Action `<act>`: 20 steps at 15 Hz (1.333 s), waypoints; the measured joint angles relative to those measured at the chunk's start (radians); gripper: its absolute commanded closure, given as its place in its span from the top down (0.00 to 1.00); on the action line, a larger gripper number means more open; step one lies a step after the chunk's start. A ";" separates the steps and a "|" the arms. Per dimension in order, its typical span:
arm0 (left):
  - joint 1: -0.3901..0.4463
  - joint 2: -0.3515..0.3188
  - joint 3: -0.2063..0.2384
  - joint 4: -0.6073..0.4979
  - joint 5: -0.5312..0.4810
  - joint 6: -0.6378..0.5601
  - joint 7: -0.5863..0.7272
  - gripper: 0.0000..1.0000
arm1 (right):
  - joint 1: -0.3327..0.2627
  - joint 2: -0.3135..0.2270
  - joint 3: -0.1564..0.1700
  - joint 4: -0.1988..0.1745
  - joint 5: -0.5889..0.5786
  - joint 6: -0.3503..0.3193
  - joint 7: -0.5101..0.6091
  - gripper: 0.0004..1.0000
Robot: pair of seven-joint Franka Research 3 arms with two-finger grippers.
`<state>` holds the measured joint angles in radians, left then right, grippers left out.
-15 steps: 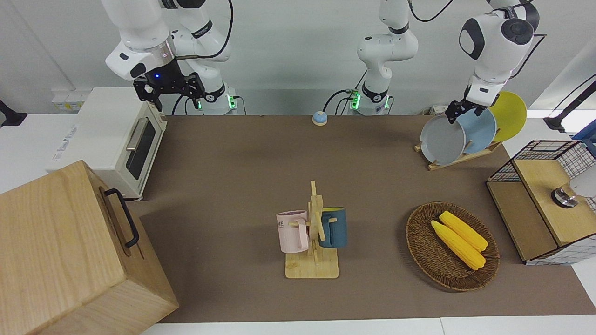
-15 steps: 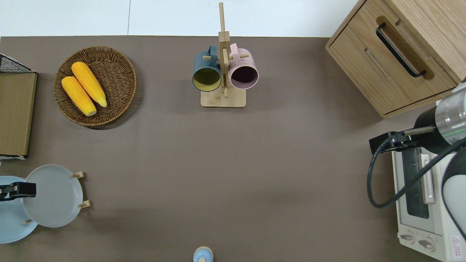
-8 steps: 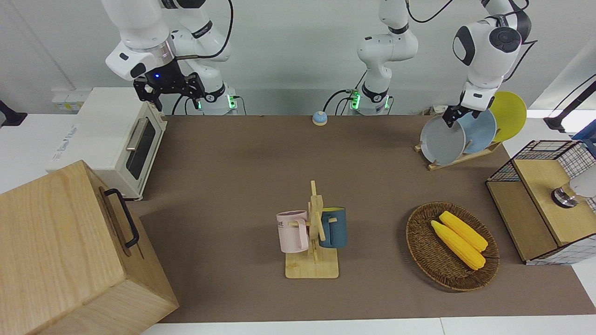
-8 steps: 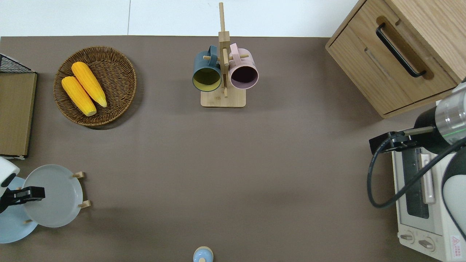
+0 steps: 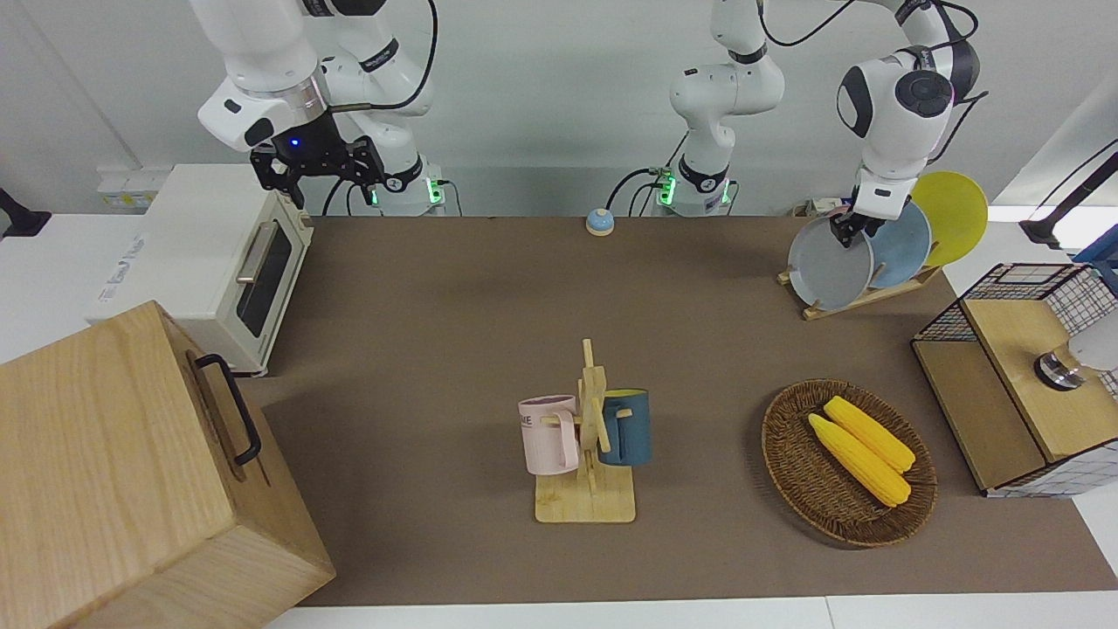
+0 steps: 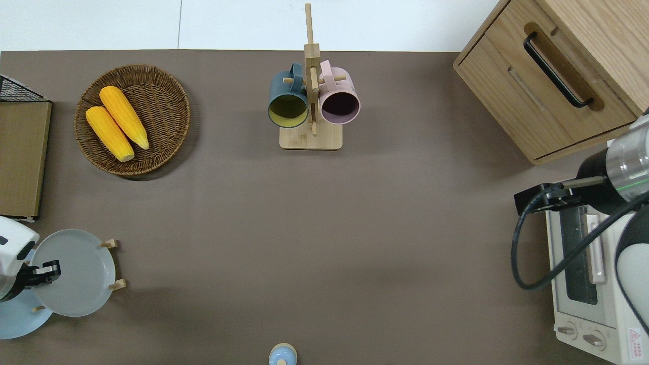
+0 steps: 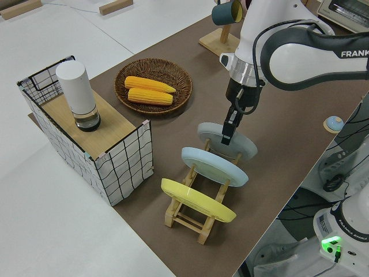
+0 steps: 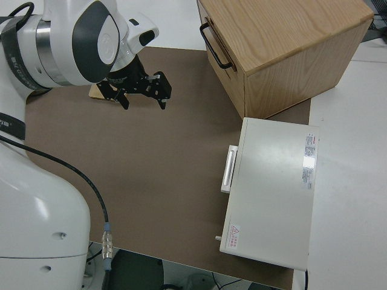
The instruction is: Pick gray plate from low plate rack and place it on table with left arm
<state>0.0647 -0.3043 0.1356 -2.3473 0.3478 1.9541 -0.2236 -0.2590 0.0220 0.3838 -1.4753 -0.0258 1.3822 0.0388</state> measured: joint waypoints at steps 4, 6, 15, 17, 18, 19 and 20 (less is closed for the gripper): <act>-0.007 -0.003 -0.008 0.000 0.003 0.002 -0.011 0.01 | 0.000 0.000 0.000 0.000 0.000 0.000 0.000 0.98; -0.007 -0.004 -0.011 0.002 0.003 0.001 -0.011 0.01 | 0.000 0.000 0.000 0.000 0.000 0.000 0.000 0.98; -0.008 -0.013 -0.048 0.196 0.006 -0.225 0.008 0.01 | 0.000 0.000 0.000 0.000 0.000 0.000 0.000 0.98; -0.008 -0.014 -0.056 0.230 -0.032 -0.256 0.032 0.01 | 0.000 0.000 0.000 0.000 0.000 0.000 0.000 0.98; -0.008 -0.014 -0.056 0.239 -0.057 -0.263 0.043 0.01 | 0.000 0.000 0.000 0.000 0.000 0.000 0.000 0.98; -0.008 -0.014 -0.056 0.245 -0.088 -0.266 0.056 0.01 | 0.000 0.000 0.000 0.000 0.000 0.000 0.000 0.98; -0.008 -0.014 -0.056 0.247 -0.121 -0.266 0.067 0.01 | 0.000 0.000 0.000 0.000 0.000 0.000 0.000 0.98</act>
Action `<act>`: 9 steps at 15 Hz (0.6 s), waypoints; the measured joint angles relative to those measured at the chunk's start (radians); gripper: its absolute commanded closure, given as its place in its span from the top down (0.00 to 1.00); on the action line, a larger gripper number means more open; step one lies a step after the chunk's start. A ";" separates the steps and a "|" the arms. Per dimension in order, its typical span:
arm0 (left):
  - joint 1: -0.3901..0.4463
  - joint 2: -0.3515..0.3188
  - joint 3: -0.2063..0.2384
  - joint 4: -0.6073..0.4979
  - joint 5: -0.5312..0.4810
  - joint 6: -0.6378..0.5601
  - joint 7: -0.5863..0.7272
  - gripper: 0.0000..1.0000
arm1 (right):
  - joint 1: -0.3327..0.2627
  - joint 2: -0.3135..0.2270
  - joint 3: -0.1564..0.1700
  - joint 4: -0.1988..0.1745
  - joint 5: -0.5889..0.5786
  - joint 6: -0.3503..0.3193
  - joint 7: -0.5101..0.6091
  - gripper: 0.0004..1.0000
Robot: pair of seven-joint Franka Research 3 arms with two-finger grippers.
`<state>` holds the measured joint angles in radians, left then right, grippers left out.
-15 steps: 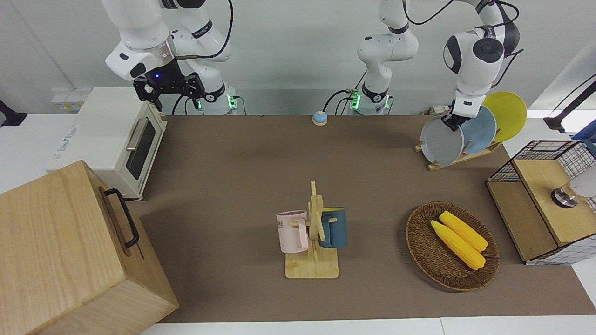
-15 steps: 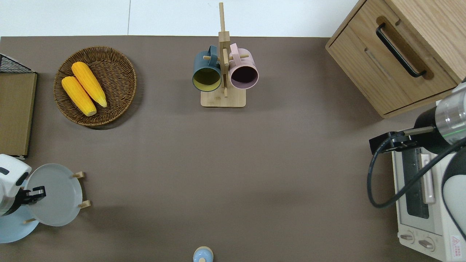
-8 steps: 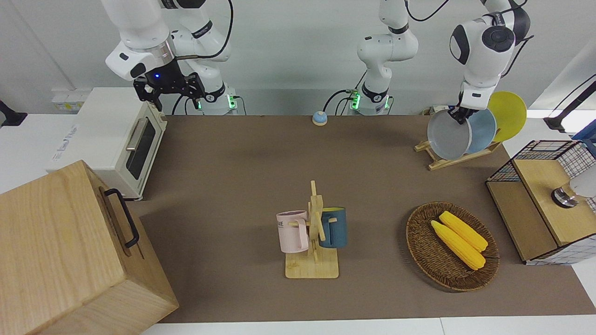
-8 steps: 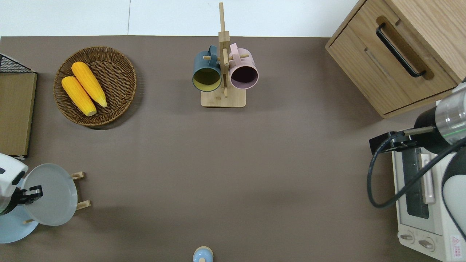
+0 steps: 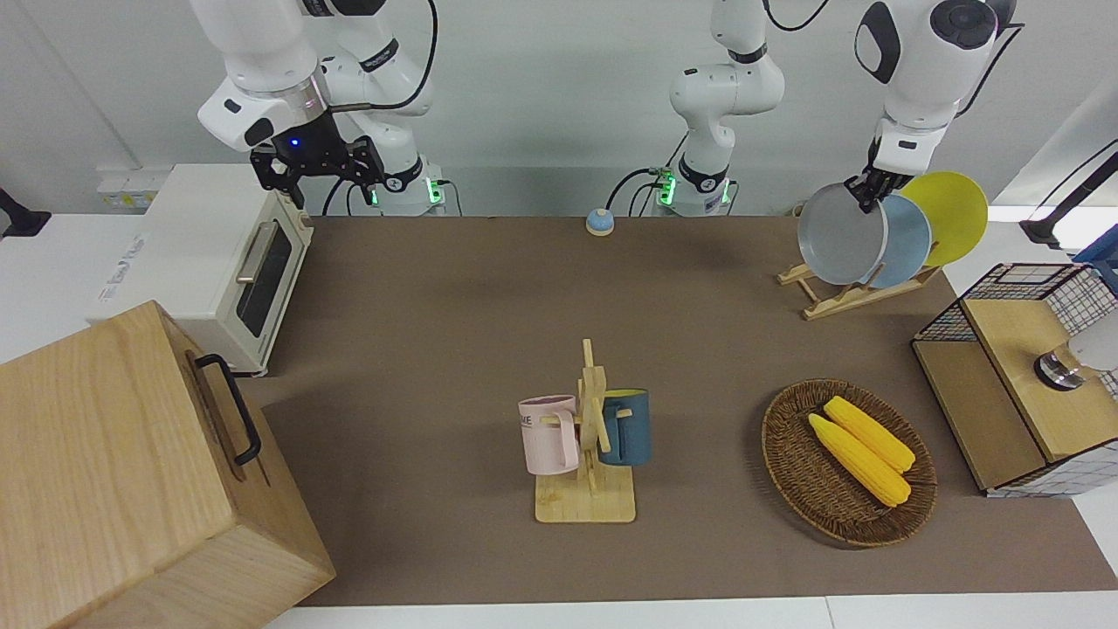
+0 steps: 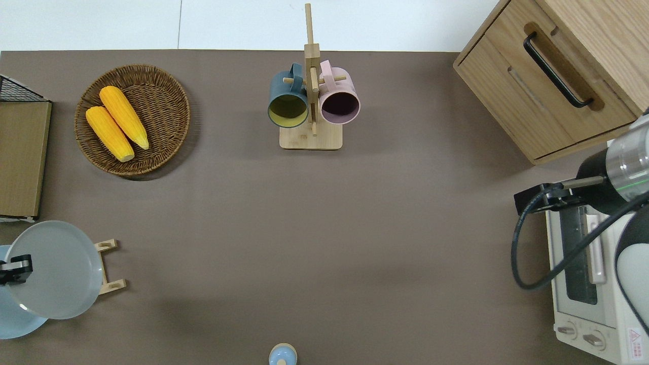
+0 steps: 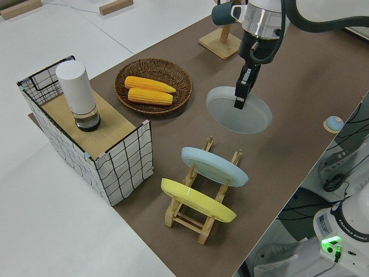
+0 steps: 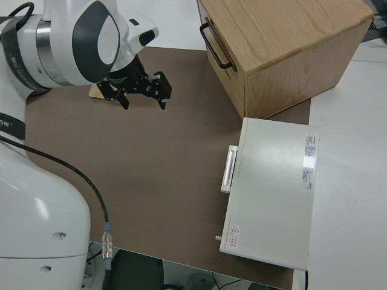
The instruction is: Pick gray plate from low plate rack and place it on table with left arm
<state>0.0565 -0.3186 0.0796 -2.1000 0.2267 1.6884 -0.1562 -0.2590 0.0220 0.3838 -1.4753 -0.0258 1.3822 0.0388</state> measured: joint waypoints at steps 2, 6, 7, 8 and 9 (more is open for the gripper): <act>0.000 0.002 0.000 0.000 -0.082 0.002 0.017 0.01 | 0.000 0.000 0.000 0.000 0.000 0.000 0.000 0.98; -0.021 0.024 -0.001 -0.001 -0.236 0.018 0.058 0.01 | 0.000 0.000 0.000 0.000 0.000 0.000 0.000 0.98; -0.030 0.033 -0.001 -0.001 -0.276 0.027 0.075 0.01 | 0.000 0.000 0.000 0.000 0.000 0.000 0.000 0.98; -0.037 0.042 -0.002 -0.001 -0.321 0.036 0.104 0.00 | 0.000 0.000 0.000 0.000 0.000 0.000 0.000 0.98; -0.040 0.051 -0.002 -0.002 -0.365 0.047 0.141 0.00 | 0.000 0.000 0.000 0.000 0.000 0.000 0.000 0.98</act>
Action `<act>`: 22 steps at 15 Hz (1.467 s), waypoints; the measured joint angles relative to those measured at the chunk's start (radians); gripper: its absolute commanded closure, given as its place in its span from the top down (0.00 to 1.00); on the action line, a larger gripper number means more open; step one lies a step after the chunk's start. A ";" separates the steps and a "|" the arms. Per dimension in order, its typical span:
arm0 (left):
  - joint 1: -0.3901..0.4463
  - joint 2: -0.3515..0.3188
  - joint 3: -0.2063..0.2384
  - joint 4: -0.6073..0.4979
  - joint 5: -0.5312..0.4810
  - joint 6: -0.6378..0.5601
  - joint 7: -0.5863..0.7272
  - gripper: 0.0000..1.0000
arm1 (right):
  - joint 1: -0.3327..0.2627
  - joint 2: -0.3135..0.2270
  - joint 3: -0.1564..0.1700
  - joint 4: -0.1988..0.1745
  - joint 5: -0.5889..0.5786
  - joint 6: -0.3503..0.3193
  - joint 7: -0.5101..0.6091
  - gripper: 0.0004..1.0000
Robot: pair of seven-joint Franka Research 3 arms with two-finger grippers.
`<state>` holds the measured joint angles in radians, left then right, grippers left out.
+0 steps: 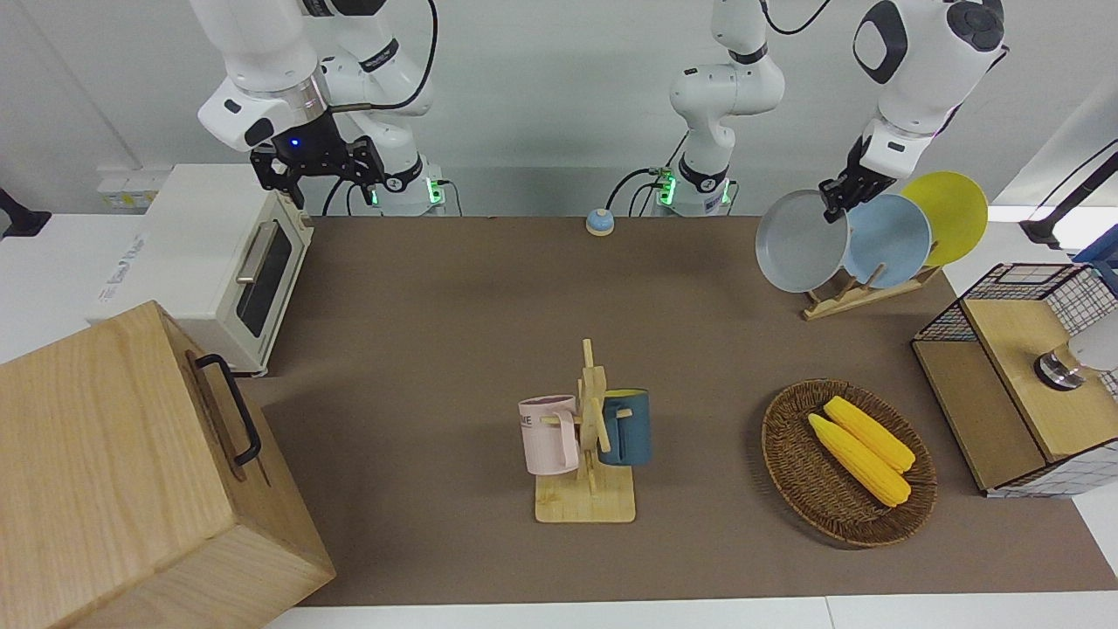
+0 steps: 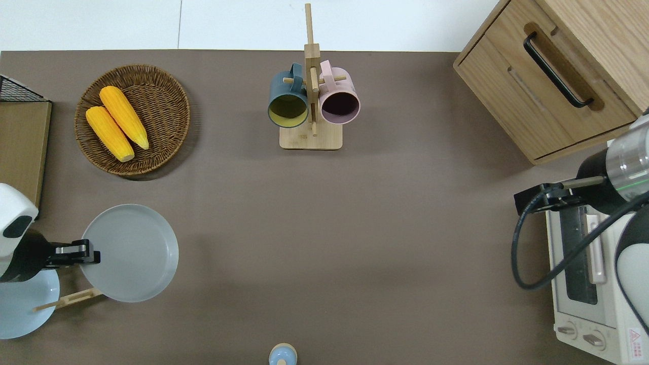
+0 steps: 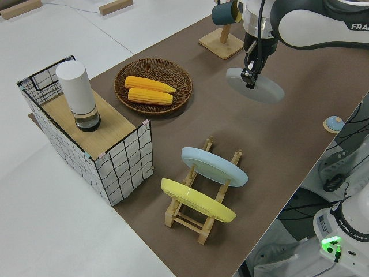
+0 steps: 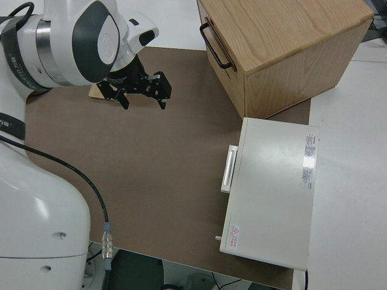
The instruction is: Pick gray plate from low plate rack and place it on table with left arm
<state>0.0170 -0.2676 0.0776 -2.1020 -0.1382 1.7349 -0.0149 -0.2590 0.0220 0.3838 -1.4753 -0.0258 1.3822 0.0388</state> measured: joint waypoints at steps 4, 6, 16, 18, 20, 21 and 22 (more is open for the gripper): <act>0.000 0.031 0.001 -0.014 -0.121 0.031 0.126 0.00 | 0.000 0.000 0.000 0.000 0.000 0.000 0.000 0.98; 0.002 0.047 0.003 -0.034 -0.185 0.039 0.207 0.00 | 0.000 0.000 0.000 0.000 0.000 0.000 0.000 0.98; 0.001 0.122 0.006 -0.206 -0.284 0.179 0.409 0.00 | 0.000 0.000 0.000 0.000 0.000 0.000 0.000 0.98; 0.001 0.128 0.005 -0.227 -0.289 0.197 0.422 0.00 | 0.000 0.000 0.000 0.000 0.000 0.000 0.000 0.98; 0.001 0.137 0.005 -0.241 -0.299 0.208 0.435 0.02 | 0.000 0.000 0.000 0.000 0.000 0.000 0.000 0.98; 0.001 0.142 0.005 -0.244 -0.301 0.212 0.439 0.03 | 0.000 0.000 0.000 0.000 0.000 0.000 0.000 0.98; 0.001 0.147 0.005 -0.246 -0.303 0.214 0.440 0.04 | 0.000 0.000 0.000 0.000 0.000 0.000 0.000 0.98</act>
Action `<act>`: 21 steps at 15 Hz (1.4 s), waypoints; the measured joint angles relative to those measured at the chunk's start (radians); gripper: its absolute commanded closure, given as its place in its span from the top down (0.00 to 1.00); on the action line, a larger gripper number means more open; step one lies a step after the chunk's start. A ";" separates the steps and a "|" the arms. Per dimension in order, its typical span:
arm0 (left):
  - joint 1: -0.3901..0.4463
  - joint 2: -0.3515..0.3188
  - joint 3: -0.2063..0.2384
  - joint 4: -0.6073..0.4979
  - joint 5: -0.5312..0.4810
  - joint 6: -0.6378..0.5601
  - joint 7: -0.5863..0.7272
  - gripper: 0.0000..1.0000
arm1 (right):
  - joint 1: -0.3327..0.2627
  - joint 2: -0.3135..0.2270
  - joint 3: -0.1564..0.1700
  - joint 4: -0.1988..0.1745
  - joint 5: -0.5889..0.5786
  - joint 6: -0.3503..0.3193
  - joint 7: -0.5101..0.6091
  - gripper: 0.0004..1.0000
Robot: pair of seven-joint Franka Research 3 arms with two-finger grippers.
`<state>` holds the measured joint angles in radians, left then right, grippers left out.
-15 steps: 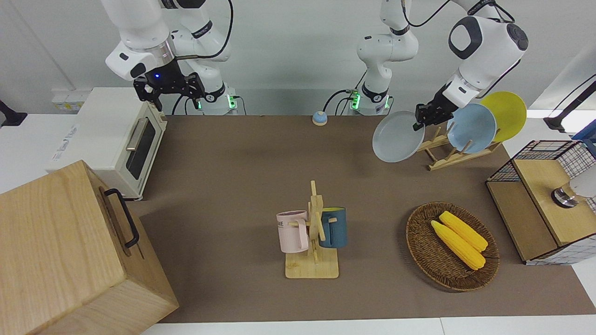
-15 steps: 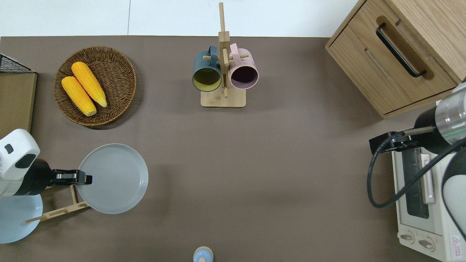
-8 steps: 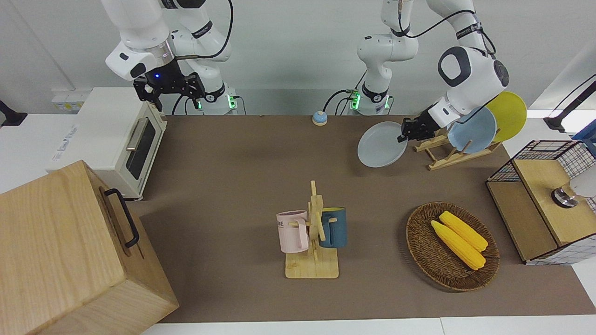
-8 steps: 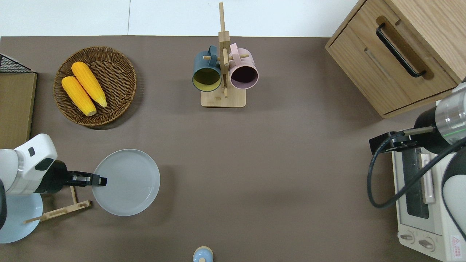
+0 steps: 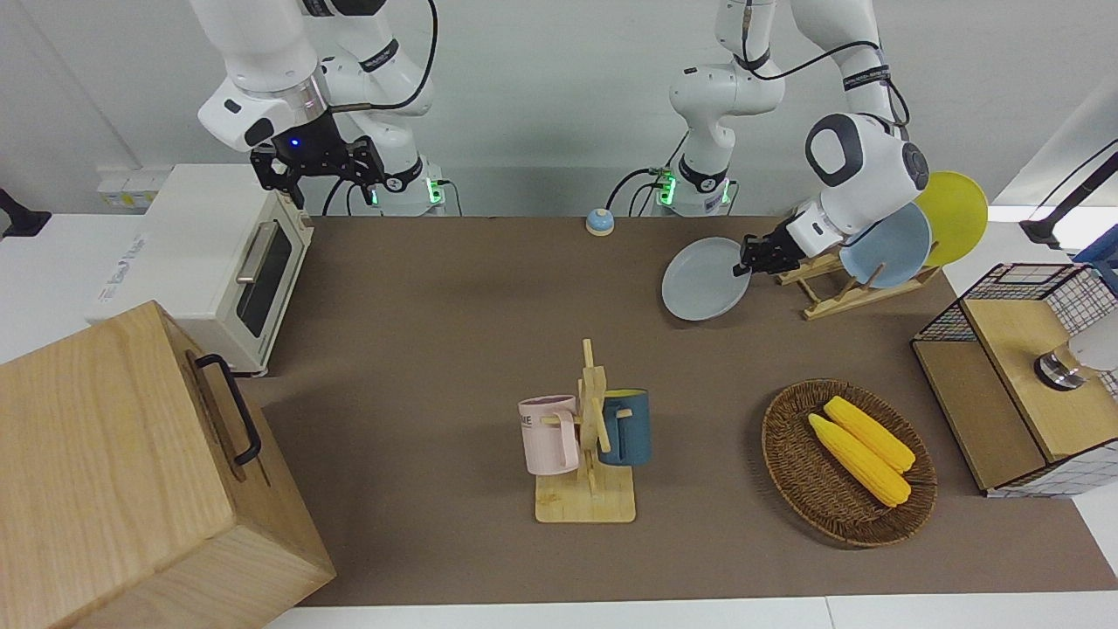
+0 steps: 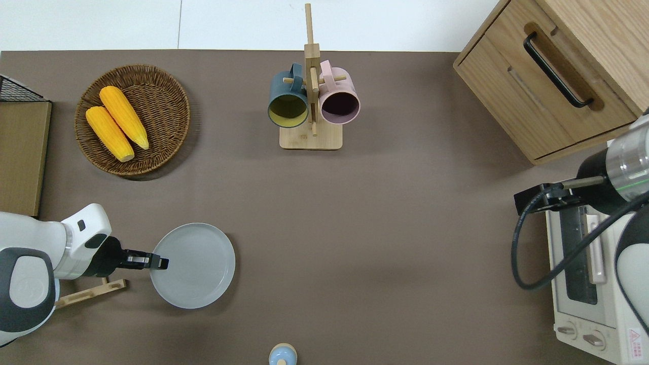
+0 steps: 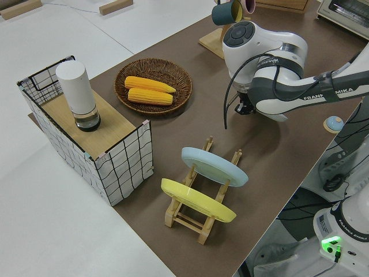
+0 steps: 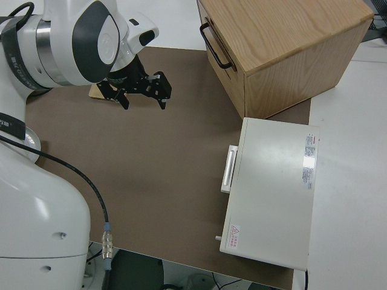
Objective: Pick gray plate from low plate rack and place it on table with left arm
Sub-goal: 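Lower the gray plate flat onto the table beside the rack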
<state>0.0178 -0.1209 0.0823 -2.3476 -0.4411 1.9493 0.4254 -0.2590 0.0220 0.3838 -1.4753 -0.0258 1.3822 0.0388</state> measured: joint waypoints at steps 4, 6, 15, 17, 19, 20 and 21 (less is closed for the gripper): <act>0.000 0.018 0.000 -0.001 -0.004 0.005 0.004 0.22 | 0.000 0.000 0.000 0.000 0.000 0.000 0.000 0.98; 0.000 0.018 0.000 -0.001 -0.004 0.007 0.006 0.45 | 0.000 0.000 0.000 0.000 0.000 0.000 0.000 0.98; 0.002 0.018 0.005 0.019 -0.004 0.018 0.004 0.81 | 0.000 0.000 0.000 0.000 0.000 0.000 0.000 0.98; 0.000 0.015 0.004 0.058 0.030 0.015 -0.052 0.89 | 0.000 0.000 0.000 0.000 0.000 0.000 0.000 0.98; 0.000 0.008 -0.012 0.158 0.122 -0.043 -0.157 0.93 | 0.000 0.000 0.000 0.000 0.000 0.000 0.000 0.98; -0.001 0.004 -0.025 0.229 0.178 -0.092 -0.218 0.99 | 0.000 0.000 0.000 0.000 0.000 0.000 0.000 0.98; -0.001 0.001 -0.039 0.291 0.233 -0.131 -0.273 0.99 | 0.000 0.000 0.000 0.000 0.000 0.000 0.000 0.98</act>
<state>0.0167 -0.1201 0.0428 -2.0567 -0.2077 1.8179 0.1523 -0.2590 0.0220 0.3838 -1.4753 -0.0258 1.3822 0.0388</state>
